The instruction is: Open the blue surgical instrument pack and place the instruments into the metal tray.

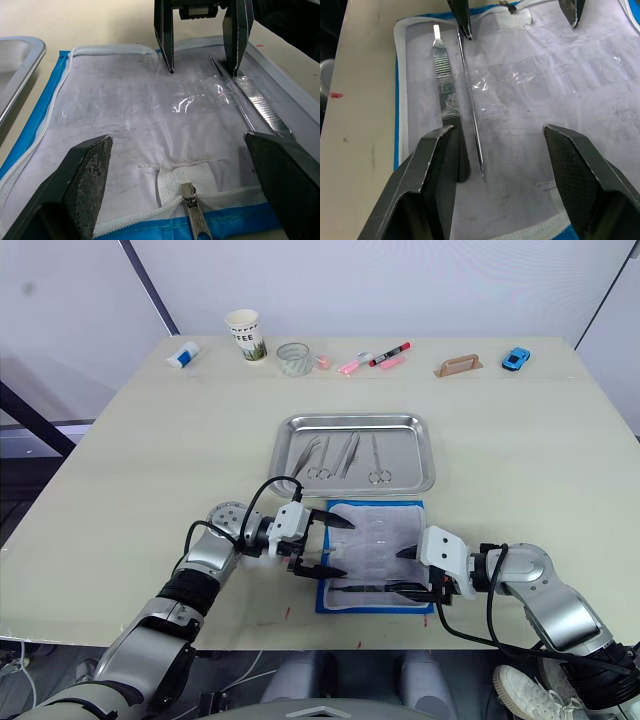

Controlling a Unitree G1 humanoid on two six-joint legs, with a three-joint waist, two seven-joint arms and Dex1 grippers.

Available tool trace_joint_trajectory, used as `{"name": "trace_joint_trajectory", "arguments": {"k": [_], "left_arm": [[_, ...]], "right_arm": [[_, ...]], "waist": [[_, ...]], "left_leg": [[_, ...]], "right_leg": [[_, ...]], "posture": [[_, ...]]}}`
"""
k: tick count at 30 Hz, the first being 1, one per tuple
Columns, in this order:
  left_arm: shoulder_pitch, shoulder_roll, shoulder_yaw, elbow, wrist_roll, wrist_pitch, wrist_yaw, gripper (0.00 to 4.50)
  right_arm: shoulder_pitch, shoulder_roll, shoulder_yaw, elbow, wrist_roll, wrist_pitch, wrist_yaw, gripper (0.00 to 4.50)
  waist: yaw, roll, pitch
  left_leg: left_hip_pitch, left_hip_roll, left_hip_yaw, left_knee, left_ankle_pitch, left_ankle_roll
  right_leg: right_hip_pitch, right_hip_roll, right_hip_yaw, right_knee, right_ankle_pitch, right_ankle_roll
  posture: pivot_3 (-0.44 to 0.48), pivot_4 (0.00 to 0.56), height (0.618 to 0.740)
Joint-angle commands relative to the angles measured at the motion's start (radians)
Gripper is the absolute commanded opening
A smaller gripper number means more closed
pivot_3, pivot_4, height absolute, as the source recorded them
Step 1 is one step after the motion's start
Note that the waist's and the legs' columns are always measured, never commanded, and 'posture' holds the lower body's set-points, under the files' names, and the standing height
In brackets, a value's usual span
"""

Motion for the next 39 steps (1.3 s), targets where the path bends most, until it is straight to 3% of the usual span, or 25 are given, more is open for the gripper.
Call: {"name": "trace_joint_trajectory", "arguments": {"k": [1,6,9,10,30,33,39], "left_arm": [[0.052,0.003,-0.037,0.087,0.044,0.015,0.003,4.5],[0.051,0.002,-0.038,0.087,0.045,0.015,0.003,4.5],[0.051,0.002,-0.038,0.085,0.045,0.016,0.004,4.5],[0.051,0.003,-0.038,0.083,0.045,0.018,0.004,4.5],[0.042,-0.002,-0.037,0.077,0.042,0.029,0.008,4.5],[0.041,-0.003,-0.038,0.082,0.044,0.026,0.008,4.5],[0.037,-0.006,-0.039,0.086,0.046,0.025,0.012,4.5]], "right_arm": [[-0.007,0.004,-0.019,-0.008,0.007,0.004,-0.011,2.99],[-0.008,0.007,-0.018,-0.004,0.013,0.008,-0.014,2.99],[-0.004,0.001,-0.011,-0.01,0.008,0.001,-0.008,2.23],[-0.002,0.001,-0.01,-0.014,0.008,0.001,-0.009,1.8],[-0.011,-0.032,0.064,0.004,-0.09,-0.049,0.036,1.8],[-0.021,-0.03,0.09,0.023,-0.1,-0.037,0.051,0.46],[-0.037,-0.026,0.141,0.068,-0.144,-0.032,0.056,0.46]], "waist": [[0.0,0.0,0.0],[0.0,0.0,0.0],[0.0,0.0,0.0],[0.0,0.001,-0.001],[0.0,0.0,-0.002],[0.0,-0.001,-0.003],[-0.001,-0.003,-0.008]], "left_leg": [[0.0,0.0,0.0,0.0,0.0,0.0],[0.0,0.0,0.0,0.0,0.0,0.0],[0.0,0.0,0.0,0.001,0.0,0.0],[0.0,0.0,0.0,0.001,0.0,0.0],[0.0,0.0,0.0,0.001,0.0,0.0],[0.001,0.0,0.0,0.001,0.0,0.0],[0.002,0.0,-0.001,0.001,0.0,0.0]], "right_leg": [[0.0,0.0,0.0,0.0,0.0,0.0],[0.0,0.0,0.0,0.001,0.0,0.0],[0.0,0.0,0.0,0.001,0.0,0.0],[0.0,0.0,0.0,0.001,0.0,0.0],[0.0,0.001,0.0,0.001,0.001,0.002],[0.0,0.001,0.0,0.001,0.001,0.002],[0.001,0.001,0.0,0.002,0.0,0.0]], "posture": [[0.0,0.15,0.74],[0.0,0.15,0.74],[0.0,0.15,0.74],[0.0,0.15,0.74],[0.0,0.15,0.74],[0.0,0.15,0.74],[0.0,0.15,0.74]]}}
